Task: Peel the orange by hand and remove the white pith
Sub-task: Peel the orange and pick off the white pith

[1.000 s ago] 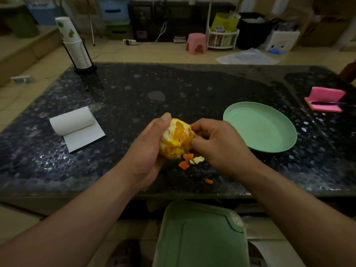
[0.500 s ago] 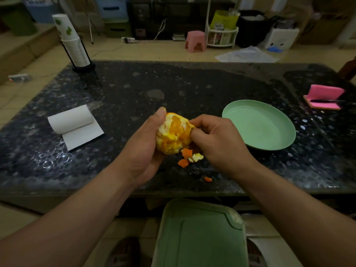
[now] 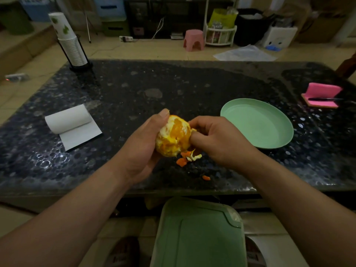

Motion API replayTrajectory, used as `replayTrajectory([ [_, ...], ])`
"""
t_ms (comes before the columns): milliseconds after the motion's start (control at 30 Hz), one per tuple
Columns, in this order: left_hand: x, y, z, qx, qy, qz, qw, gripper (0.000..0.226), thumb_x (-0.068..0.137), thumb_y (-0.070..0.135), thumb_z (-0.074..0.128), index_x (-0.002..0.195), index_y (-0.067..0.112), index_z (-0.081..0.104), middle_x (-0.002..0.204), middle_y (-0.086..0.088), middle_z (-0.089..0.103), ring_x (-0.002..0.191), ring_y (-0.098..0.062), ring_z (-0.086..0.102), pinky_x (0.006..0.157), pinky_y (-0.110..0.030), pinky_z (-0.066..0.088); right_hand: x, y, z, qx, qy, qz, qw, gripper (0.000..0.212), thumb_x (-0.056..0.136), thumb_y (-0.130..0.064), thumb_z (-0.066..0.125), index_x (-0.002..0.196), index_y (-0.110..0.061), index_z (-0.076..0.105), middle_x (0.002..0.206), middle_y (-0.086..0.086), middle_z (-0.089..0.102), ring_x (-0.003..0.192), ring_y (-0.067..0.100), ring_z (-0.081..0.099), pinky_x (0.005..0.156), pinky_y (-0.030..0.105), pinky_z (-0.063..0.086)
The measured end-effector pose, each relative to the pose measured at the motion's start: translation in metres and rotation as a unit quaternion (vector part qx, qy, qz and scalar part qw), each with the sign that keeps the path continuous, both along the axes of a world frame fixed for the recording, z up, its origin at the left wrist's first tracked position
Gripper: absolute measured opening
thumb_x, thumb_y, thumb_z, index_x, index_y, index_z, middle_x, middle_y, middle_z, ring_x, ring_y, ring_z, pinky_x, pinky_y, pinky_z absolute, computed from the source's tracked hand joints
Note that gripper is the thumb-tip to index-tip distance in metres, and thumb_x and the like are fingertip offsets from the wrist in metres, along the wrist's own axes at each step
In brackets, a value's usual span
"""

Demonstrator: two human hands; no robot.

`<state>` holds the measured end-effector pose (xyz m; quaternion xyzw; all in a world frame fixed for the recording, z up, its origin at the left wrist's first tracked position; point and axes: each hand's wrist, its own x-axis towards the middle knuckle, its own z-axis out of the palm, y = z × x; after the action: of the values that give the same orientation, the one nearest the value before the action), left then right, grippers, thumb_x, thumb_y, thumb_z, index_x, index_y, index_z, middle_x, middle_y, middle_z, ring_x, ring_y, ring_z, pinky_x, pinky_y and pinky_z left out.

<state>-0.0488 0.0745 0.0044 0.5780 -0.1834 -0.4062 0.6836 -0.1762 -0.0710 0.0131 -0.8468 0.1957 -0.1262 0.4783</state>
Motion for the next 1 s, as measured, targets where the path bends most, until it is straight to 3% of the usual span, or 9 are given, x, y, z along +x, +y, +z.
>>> replayTrajectory([
  [133, 0.0, 0.0, -0.004, -0.006, 0.0, 0.0, 1.0, 0.073, 0.093, 0.055, 0.059, 0.137, -0.003, 0.058, 0.125, -0.022, 0.071, 0.112, -0.034, 0.067, 0.105, -0.053, 0.051, -0.001, 0.003, -0.003, 0.0, -0.026, -0.022, 0.999, 0.017, 0.094, -0.008, 0.066, 0.099, -0.02, 0.077, 0.079, 0.003, 0.078, 0.071, 0.017, 0.075, 0.071, 0.046, 0.065],
  [233, 0.0, 0.001, -0.002, -0.006, 0.004, -0.009, 1.0, 0.076, 0.089, 0.059, 0.059, 0.135, -0.002, 0.062, 0.131, -0.028, 0.068, 0.121, -0.037, 0.068, 0.111, -0.056, 0.048, -0.002, 0.002, -0.002, 0.043, -0.043, -0.015, 0.998, 0.018, 0.095, -0.005, 0.065, 0.101, -0.018, 0.077, 0.083, 0.008, 0.079, 0.077, 0.026, 0.078, 0.076, 0.051, 0.065],
  [300, 0.001, 0.002, -0.002, -0.007, 0.004, -0.011, 1.0, 0.074, 0.09, 0.058, 0.06, 0.135, -0.001, 0.062, 0.131, -0.028, 0.067, 0.115, -0.033, 0.068, 0.111, -0.055, 0.048, -0.003, 0.001, -0.001, 0.074, -0.036, 0.0, 0.997, 0.018, 0.098, -0.007, 0.064, 0.106, -0.018, 0.076, 0.086, 0.01, 0.079, 0.08, 0.028, 0.079, 0.077, 0.049, 0.066],
  [500, 0.006, 0.002, -0.006, -0.006, -0.003, -0.018, 1.0, 0.065, 0.092, 0.058, 0.063, 0.134, 0.008, 0.063, 0.117, -0.016, 0.071, 0.107, -0.026, 0.068, 0.093, -0.044, 0.055, 0.001, 0.005, -0.007, 0.154, -0.045, -0.026, 0.987, 0.02, 0.094, 0.003, 0.065, 0.107, -0.009, 0.074, 0.089, 0.019, 0.078, 0.079, 0.036, 0.076, 0.062, 0.033, 0.061],
  [633, 0.006, 0.002, -0.007, -0.019, 0.025, -0.03, 0.999, 0.054, 0.094, 0.061, 0.061, 0.118, 0.013, 0.069, 0.113, -0.015, 0.072, 0.105, -0.027, 0.067, 0.09, -0.041, 0.056, 0.004, 0.007, -0.012, 0.182, -0.074, -0.034, 0.98, 0.02, 0.093, 0.006, 0.064, 0.104, -0.007, 0.075, 0.087, 0.02, 0.078, 0.074, 0.03, 0.072, 0.066, 0.039, 0.061],
  [700, 0.007, 0.003, -0.005, -0.034, 0.067, -0.032, 0.997, 0.055, 0.094, 0.062, 0.054, 0.113, 0.013, 0.071, 0.115, -0.016, 0.074, 0.104, -0.027, 0.07, 0.093, -0.042, 0.058, 0.005, 0.007, -0.012, 0.23, -0.085, -0.027, 0.969, 0.019, 0.097, 0.005, 0.063, 0.108, -0.006, 0.074, 0.088, 0.018, 0.078, 0.074, 0.028, 0.072, 0.068, 0.041, 0.061],
  [833, 0.012, 0.002, -0.001, -0.058, 0.103, -0.014, 0.993, 0.059, 0.097, 0.061, 0.051, 0.119, 0.011, 0.071, 0.123, -0.02, 0.073, 0.11, -0.028, 0.07, 0.105, -0.048, 0.053, 0.008, 0.004, -0.009, 0.31, -0.074, -0.034, 0.947, 0.021, 0.103, -0.004, 0.059, 0.119, -0.004, 0.073, 0.099, 0.02, 0.077, 0.083, 0.028, 0.071, 0.065, 0.031, 0.058],
  [1000, 0.015, -0.001, -0.006, -0.036, 0.074, 0.019, 0.996, 0.071, 0.089, 0.061, 0.059, 0.132, 0.005, 0.067, 0.125, -0.016, 0.074, 0.113, -0.025, 0.07, 0.105, -0.043, 0.053, 0.008, 0.009, -0.013, 0.365, -0.015, -0.027, 0.931, 0.022, 0.107, -0.027, 0.06, 0.111, -0.007, 0.07, 0.095, 0.015, 0.072, 0.085, 0.026, 0.069, 0.074, 0.043, 0.061],
])
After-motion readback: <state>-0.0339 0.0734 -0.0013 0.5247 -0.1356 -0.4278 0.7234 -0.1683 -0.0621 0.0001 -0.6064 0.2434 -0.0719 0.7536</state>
